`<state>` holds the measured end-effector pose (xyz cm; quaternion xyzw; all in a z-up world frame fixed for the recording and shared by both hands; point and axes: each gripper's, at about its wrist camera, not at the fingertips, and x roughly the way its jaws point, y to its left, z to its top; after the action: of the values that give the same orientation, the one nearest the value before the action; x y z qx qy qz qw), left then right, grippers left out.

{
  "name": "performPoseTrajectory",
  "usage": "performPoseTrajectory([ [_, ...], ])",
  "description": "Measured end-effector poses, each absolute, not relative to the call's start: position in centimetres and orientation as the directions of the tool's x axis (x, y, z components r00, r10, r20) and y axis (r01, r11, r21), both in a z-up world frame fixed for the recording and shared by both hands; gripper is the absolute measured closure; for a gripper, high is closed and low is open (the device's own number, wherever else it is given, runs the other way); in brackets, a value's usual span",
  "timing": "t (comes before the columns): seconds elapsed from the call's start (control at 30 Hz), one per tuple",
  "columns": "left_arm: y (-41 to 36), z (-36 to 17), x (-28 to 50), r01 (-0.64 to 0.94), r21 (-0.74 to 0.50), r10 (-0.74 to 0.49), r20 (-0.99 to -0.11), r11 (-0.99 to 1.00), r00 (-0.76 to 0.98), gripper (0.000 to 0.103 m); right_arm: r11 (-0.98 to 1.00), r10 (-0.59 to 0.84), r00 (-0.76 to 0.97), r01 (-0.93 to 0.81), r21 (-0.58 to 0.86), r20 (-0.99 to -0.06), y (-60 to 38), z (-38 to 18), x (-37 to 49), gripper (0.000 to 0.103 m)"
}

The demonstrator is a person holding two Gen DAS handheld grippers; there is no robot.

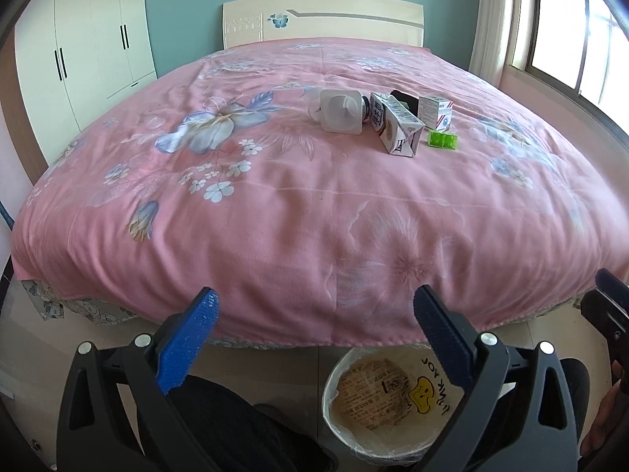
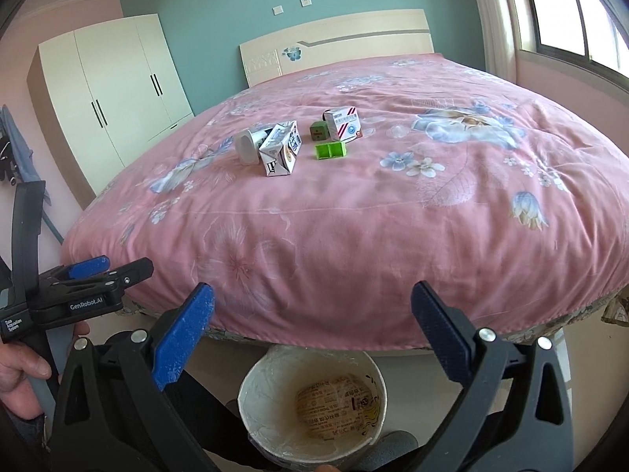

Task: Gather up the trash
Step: 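Move both tools forward over the bed toward the trash items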

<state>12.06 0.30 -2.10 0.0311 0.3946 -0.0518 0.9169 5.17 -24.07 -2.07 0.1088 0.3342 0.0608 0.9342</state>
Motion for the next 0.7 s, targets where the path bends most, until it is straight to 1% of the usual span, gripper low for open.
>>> performPoseTrajectory([
  [0.1, 0.8, -1.9, 13.9, 0.082, 0.041, -0.029, -0.710, 0.996, 0.704, 0.002, 0.976, 0.190, 0.755, -0.079, 0.201, -0.627, -22.9, -1.8, 7.3, 0.005],
  [0.2, 1.2, -1.5, 15.9, 0.059, 0.068, 0.004, -0.686, 0.996, 0.728, 0.002, 0.975, 0.211, 0.758, -0.119, 0.187, -0.618, -22.3, -1.2, 9.4, 0.005],
  [0.23, 1.3, -1.4, 16.6, 0.066, 0.069, -0.001, -0.685, 0.995, 0.729, 0.002, 0.972, 0.228, 0.760, -0.141, 0.189, -0.608, -22.1, -0.9, 10.2, 0.005],
  [0.4, 1.1, -1.4, 20.4, 0.154, -0.011, -0.116, -0.706, 0.988, 0.699, 0.002, 0.966, 0.259, 0.753, -0.200, 0.164, -0.605, -21.7, 0.4, 14.8, 0.005],
  [0.53, 0.8, -1.6, 22.7, 0.188, 0.003, -0.132, -0.701, 0.982, 0.700, 0.002, 0.960, 0.280, 0.746, -0.230, 0.161, -0.604, -22.0, 1.0, 18.0, 0.005],
  [0.63, 0.6, -1.6, 24.2, 0.194, 0.032, -0.119, -0.689, 0.980, 0.715, 0.002, 0.954, 0.295, 0.734, -0.262, 0.146, -0.612, -22.1, 1.0, 19.8, 0.005],
  [0.7, 0.6, -1.6, 25.3, 0.204, 0.013, -0.139, -0.691, 0.979, 0.709, 0.002, 0.953, 0.294, 0.730, -0.273, 0.130, -0.617, -22.1, 0.9, 20.9, 0.005],
])
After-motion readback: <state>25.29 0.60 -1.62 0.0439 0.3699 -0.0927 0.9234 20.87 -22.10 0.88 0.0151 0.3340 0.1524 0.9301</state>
